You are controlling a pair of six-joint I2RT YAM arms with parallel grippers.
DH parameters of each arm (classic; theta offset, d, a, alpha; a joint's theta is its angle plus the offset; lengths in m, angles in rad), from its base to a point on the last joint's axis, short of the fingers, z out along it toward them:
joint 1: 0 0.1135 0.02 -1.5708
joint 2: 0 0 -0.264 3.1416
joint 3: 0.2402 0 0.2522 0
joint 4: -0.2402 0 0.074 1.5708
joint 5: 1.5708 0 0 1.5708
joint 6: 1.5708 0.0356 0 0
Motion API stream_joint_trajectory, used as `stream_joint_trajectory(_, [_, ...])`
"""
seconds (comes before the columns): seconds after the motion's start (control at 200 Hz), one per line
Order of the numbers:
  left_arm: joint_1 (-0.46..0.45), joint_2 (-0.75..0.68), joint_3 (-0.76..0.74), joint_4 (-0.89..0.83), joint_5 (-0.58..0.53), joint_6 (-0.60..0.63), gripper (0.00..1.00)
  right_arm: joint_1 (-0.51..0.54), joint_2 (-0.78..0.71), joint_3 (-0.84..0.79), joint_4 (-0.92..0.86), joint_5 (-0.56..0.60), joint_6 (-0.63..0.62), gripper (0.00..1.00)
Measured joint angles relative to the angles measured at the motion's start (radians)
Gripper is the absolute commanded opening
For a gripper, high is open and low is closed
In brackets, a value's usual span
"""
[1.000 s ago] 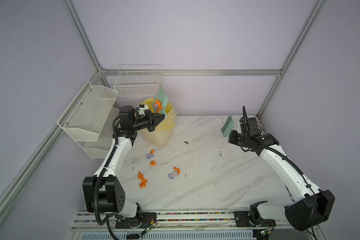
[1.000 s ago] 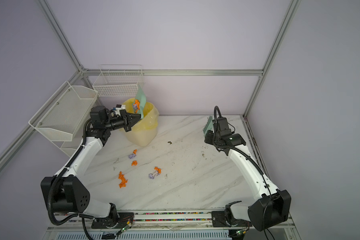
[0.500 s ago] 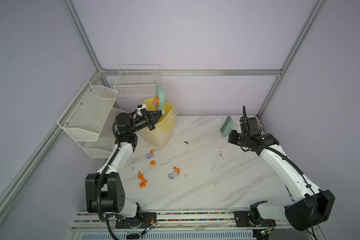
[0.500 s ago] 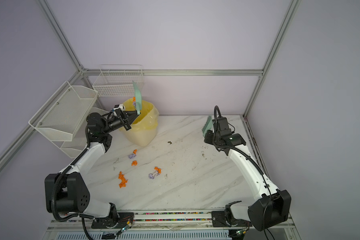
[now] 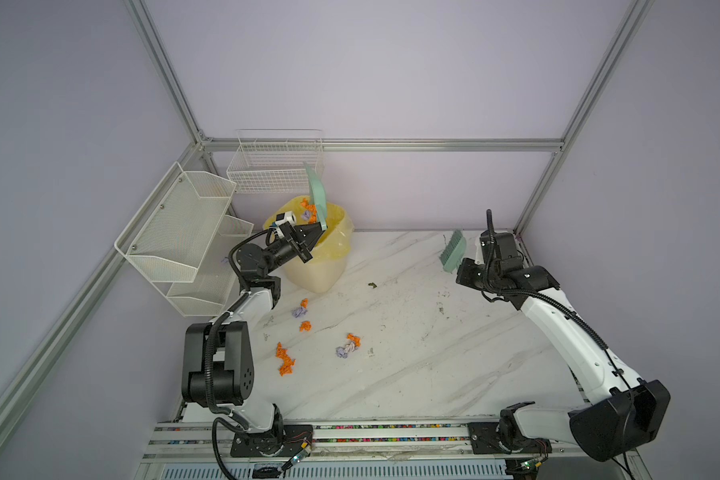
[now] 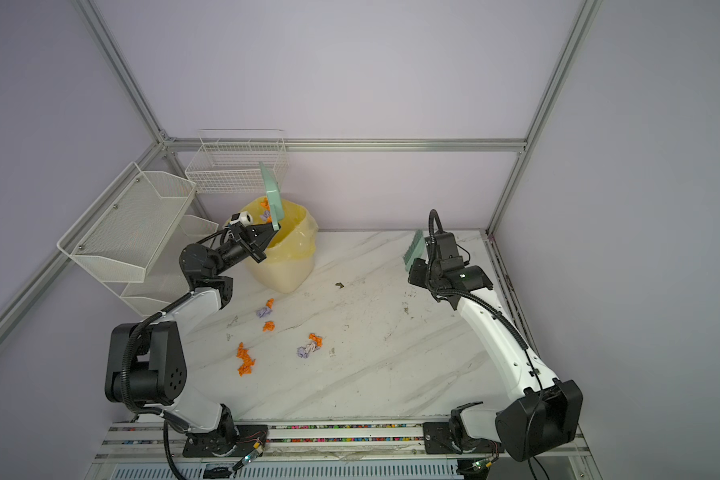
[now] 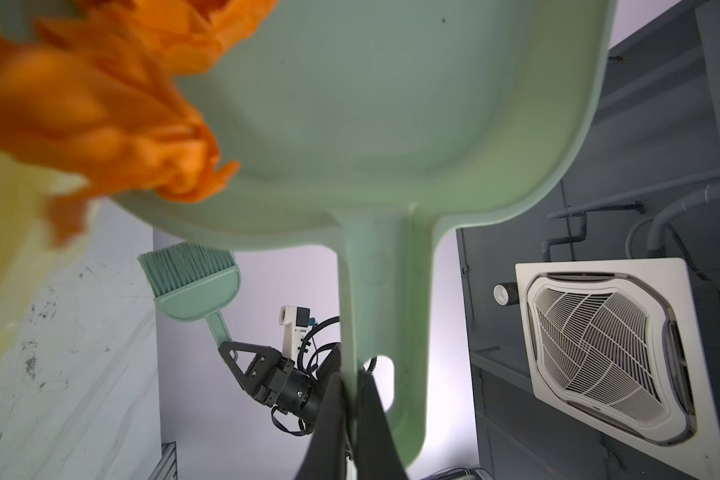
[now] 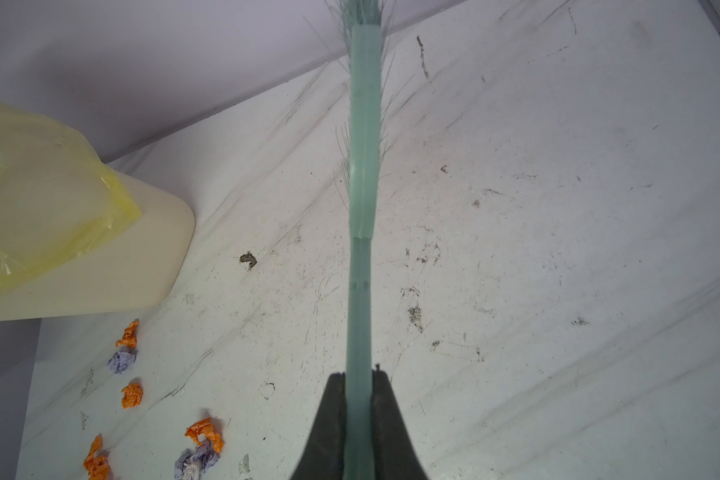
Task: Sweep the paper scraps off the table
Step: 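Tip the dustpan over the yellow bin with the left gripper, then lower the empty dustpan near the remaining scraps while the right gripper brings the brush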
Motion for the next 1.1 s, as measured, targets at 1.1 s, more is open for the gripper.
stream_joint_trajectory(1.1, [-0.048,-0.340,0.212,-1.270,-0.012,0.853,0.00,0.063,0.023,0.045,-0.022,-0.076,-0.053,0.00])
